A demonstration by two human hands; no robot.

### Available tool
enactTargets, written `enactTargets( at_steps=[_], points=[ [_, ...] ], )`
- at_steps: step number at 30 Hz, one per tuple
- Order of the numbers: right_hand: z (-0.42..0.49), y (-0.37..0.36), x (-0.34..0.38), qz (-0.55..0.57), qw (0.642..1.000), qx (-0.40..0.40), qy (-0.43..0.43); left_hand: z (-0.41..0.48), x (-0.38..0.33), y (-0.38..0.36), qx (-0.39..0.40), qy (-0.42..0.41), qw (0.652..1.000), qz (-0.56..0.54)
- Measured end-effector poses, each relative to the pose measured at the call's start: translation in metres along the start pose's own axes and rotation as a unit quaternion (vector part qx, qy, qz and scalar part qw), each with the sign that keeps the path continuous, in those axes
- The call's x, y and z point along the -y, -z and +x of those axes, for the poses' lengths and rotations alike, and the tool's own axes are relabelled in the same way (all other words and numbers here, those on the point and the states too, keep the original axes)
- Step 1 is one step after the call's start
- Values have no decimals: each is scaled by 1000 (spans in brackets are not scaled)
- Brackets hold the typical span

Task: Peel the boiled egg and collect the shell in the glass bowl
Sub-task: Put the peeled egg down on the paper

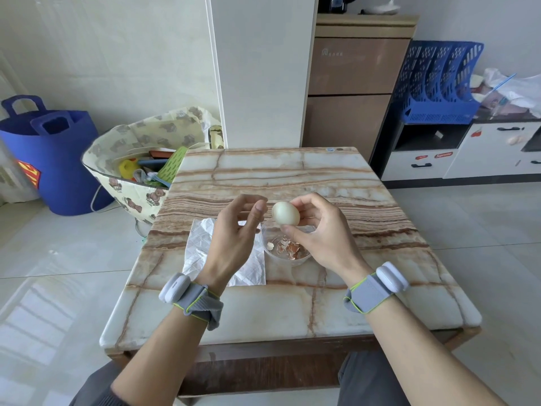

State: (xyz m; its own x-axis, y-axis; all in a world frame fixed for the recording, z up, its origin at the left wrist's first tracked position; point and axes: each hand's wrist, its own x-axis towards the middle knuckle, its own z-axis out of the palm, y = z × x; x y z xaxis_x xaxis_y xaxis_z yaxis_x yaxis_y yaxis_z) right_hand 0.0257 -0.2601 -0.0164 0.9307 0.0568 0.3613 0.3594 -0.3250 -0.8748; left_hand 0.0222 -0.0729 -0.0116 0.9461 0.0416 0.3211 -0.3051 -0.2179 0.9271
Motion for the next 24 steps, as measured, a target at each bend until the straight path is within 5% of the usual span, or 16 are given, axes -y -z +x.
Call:
enactTargets(
  at_steps=[24],
  points=[
    [25,-85,15,-137,982,120,46,-8,34,94,7,23,993,118]
  ],
)
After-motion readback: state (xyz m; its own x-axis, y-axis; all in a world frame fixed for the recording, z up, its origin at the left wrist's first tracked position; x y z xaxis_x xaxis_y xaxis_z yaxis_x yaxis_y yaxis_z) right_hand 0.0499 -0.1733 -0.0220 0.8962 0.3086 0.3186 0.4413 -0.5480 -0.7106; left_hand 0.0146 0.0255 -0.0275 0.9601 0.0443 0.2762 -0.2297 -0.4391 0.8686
